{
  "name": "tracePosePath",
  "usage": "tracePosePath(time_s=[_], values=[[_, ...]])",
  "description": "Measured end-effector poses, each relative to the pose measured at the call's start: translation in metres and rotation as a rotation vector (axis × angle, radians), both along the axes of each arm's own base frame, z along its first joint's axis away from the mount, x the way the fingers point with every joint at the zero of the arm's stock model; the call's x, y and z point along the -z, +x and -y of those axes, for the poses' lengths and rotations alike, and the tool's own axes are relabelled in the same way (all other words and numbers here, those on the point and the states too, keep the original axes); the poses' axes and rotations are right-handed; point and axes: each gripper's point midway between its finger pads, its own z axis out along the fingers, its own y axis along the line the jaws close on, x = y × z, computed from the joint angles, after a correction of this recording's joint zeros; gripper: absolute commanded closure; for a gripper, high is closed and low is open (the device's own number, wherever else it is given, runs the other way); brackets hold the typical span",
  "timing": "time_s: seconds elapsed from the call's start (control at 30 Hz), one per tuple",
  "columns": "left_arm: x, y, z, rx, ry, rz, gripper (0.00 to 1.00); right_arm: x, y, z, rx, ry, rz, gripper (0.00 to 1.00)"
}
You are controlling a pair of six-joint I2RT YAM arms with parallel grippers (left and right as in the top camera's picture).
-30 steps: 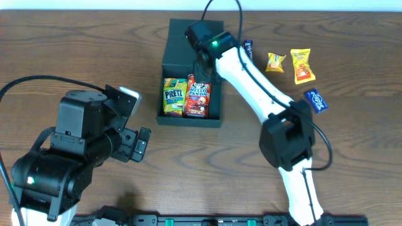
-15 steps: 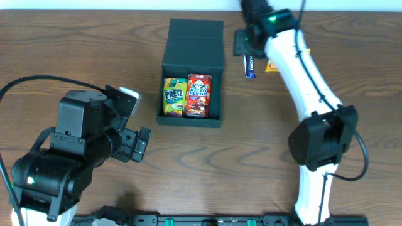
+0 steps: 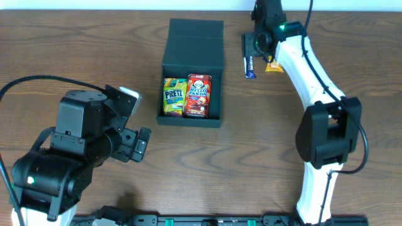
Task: Pack container
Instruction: 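Move the right gripper to the Dairy Milk bar and grasp it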
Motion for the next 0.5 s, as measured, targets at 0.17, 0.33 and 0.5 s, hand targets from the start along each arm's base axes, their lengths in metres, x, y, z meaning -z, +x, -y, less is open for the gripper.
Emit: tracePosePath(time_s=[0.17, 0.33, 0.5], values=[[0.000, 0.000, 0.000, 0.000, 0.000, 0.000, 0.05, 0.020, -0.002, 0.000, -0.022, -0.008, -0.007, 0.40], [0.000, 0.000, 0.000, 0.000, 0.000, 0.000, 0.05, 0.040, 0.005, 0.000, -0.032, -0.015, -0.011, 0.43], [0.000, 0.000, 0.000, 0.000, 0.000, 0.000, 0.05, 0.073, 0.005, 0.001, -0.035, -0.027, -0.059, 0.46]])
